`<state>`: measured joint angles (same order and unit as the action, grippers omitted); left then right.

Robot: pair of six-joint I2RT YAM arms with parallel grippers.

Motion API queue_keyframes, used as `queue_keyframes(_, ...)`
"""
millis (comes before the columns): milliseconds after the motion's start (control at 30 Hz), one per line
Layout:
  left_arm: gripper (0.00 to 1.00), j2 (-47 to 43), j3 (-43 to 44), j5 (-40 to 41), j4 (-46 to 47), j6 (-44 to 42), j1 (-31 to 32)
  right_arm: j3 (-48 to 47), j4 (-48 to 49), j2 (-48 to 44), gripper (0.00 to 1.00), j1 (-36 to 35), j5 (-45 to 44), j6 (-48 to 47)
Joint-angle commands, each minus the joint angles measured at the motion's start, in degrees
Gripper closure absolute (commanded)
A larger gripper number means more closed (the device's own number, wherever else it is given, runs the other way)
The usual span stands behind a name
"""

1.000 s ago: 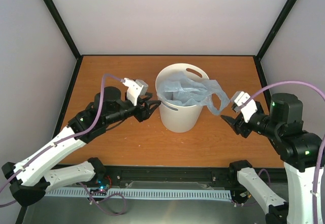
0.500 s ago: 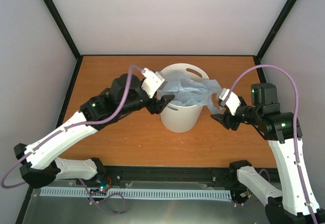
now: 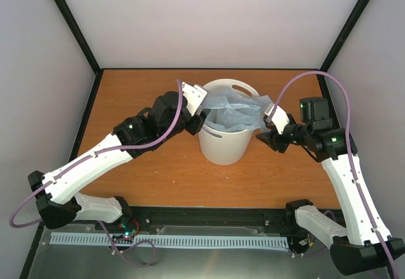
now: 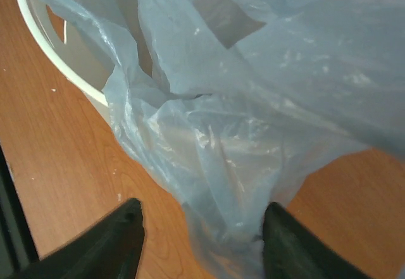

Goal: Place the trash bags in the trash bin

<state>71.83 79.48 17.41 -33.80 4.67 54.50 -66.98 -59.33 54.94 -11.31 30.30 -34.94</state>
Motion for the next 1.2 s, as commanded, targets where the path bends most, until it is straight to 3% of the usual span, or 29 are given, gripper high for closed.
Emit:
queue_keyframes(0, 0.45, 1.09, 0.27, 4.52, 2.33, 2.96, 0.08, 0.49, 3.92, 0.16, 0.55, -0.97, -0.77, 1.89)
queue_keyframes(200, 0.39, 2.91, 2.05, 2.94, 2.26, 6.68, -2.15, 0.7, 2.48, -1.56, 0.83, -1.43, 0.98, 1.23)
queue_keyframes(333, 0.46, 4.35, 3.17, -1.63, 2.62, 8.22, -4.15, 0.33, 1.33, -3.43, 0.97, -1.43, 1.72, 0.95)
queue_keyframes(367, 0.54, 5.17, 3.62, -2.09, 2.42, 8.28, -4.34, 0.07, 0.7, -3.71, 0.97, -1.5, 2.1, 0.81)
queue_keyframes(467, 0.88, 6.0, 4.67, -2.54, 1.46, 8.88, -4.49, -0.49, -1.35, -4.72, 0.97, -1.5, 3.67, -0.09)
queue_keyframes(533, 0.97, 5.0, 4.33, -3.26, 1.57, 9.61, -4.49, -0.34, -3.16, -5.64, 0.97, -1.47, 5.08, -1.5)
queue_keyframes(767, 0.99, -3.91, -4.27, -8.34, 3.23, 13.27, -4.52, 4.23, -5.83, -9.33, 0.97, -1.52, 3.7, -5.87)
queue_keyframes(933, 0.99, -10.96, -12.84, -6.61, 5.26, 15.38, -4.49, 6.25, -5.47, -10.45, 0.97, -1.44, 2.72, -6.5)
queue_keyframes(1167, 0.99, -11.15, -18.93, -4.44, 9.71, 17.06, -4.54, 7.19, -2.76, -9.39, 0.97, -1.47, 2.19, -5.51)
